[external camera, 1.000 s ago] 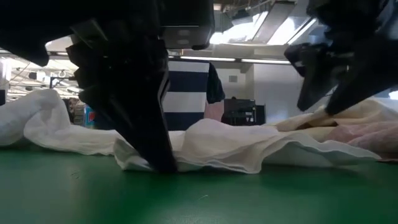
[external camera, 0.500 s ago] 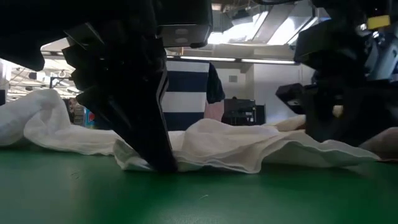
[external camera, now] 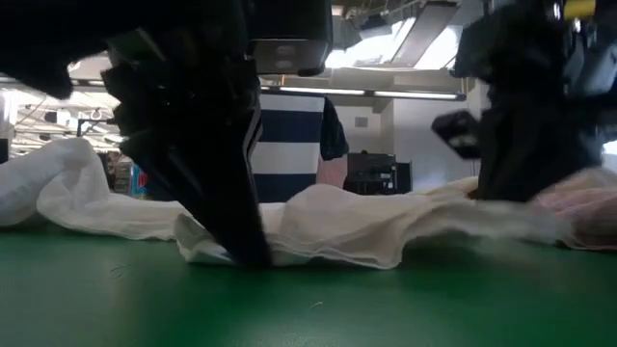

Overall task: Fold laundry
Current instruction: Fold the white polo shirt

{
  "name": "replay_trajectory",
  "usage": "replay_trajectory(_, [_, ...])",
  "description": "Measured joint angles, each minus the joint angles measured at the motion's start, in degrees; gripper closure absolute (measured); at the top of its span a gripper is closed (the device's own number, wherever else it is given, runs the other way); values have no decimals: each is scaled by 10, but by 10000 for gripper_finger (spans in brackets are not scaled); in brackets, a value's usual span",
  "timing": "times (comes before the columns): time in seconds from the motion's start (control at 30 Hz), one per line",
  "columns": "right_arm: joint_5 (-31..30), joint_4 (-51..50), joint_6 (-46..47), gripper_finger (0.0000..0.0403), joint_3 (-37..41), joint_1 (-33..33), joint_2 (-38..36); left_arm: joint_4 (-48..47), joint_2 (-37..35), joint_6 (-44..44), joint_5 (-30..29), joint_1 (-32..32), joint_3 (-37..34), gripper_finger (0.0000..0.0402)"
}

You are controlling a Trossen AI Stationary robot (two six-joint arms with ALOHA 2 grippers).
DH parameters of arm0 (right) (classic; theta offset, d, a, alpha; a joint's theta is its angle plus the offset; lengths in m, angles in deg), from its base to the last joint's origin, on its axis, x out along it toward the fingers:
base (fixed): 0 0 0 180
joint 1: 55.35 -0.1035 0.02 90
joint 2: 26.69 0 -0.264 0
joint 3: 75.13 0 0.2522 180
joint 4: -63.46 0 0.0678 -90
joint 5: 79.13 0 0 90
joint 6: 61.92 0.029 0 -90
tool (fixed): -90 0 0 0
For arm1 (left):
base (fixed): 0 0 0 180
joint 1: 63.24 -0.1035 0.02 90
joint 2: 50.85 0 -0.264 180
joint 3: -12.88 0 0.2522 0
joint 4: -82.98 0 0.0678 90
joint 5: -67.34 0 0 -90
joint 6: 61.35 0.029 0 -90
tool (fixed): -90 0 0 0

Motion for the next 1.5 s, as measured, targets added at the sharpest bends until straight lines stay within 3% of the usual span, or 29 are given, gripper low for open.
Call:
replay_trajectory(0.2, [23, -79, 18, 396, -16, 0, -57, -53, -10, -18, 8, 5, 52, 391])
replay_trajectory(0.43, [114, -83, 87, 398, -15, 0, -66, -66, -10, -33, 14, 6, 69, 385])
replay_trajectory(0.67, [75, -85, 118, 399, -15, 0, -66, -67, -10, -28, 20, 2, 69, 325])
replay_trajectory(0.83, [97, -74, 155, 400, -16, 0, -67, -67, -10, -20, 114, -9, 70, 285])
replay_trajectory(0.93, [121, -81, 186, 400, -34, 0, -67, -65, -10, -29, 134, -5, 70, 277])
replay_trajectory(1.07, [140, -119, 200, 399, -69, 0, -68, -57, -10, -29, 94, 13, 70, 280])
replay_trajectory(1.3, [111, -144, 212, 401, -75, 0, -67, -50, -11, 0, -93, 41, 70, 288])
replay_trajectory(1.5, [110, -149, 210, 401, -75, 0, -53, 38, -12, 3, -64, 29, 12, 295])
